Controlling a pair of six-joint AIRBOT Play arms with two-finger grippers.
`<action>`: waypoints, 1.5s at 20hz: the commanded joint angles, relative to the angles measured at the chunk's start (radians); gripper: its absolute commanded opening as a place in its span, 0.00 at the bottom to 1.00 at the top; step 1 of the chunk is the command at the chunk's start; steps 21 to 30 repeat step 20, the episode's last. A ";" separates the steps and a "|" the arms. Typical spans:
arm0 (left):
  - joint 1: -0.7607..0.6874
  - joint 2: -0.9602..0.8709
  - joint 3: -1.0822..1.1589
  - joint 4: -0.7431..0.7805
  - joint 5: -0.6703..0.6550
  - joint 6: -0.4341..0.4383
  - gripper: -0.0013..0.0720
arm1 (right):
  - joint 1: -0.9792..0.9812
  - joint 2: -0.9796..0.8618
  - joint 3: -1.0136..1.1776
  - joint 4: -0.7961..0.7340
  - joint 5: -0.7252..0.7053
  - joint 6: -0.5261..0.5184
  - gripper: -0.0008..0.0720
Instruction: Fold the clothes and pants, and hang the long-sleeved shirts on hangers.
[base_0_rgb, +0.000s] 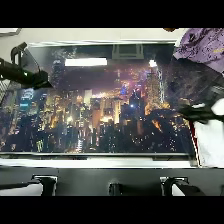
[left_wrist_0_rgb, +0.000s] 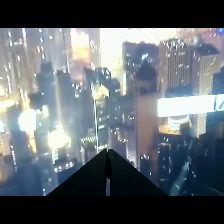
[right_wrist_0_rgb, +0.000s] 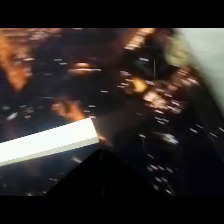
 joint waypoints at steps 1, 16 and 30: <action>-0.044 0.209 -0.323 0.032 0.195 0.015 0.04 | 0.378 -0.031 0.006 -0.011 -0.131 -0.086 0.05; -0.047 0.354 -0.494 0.039 0.238 0.108 0.04 | 0.616 -0.079 0.006 -0.093 -0.281 -0.077 0.05; -0.047 0.354 -0.494 0.039 0.238 0.108 0.04 | 0.616 -0.079 0.006 -0.093 -0.281 -0.077 0.05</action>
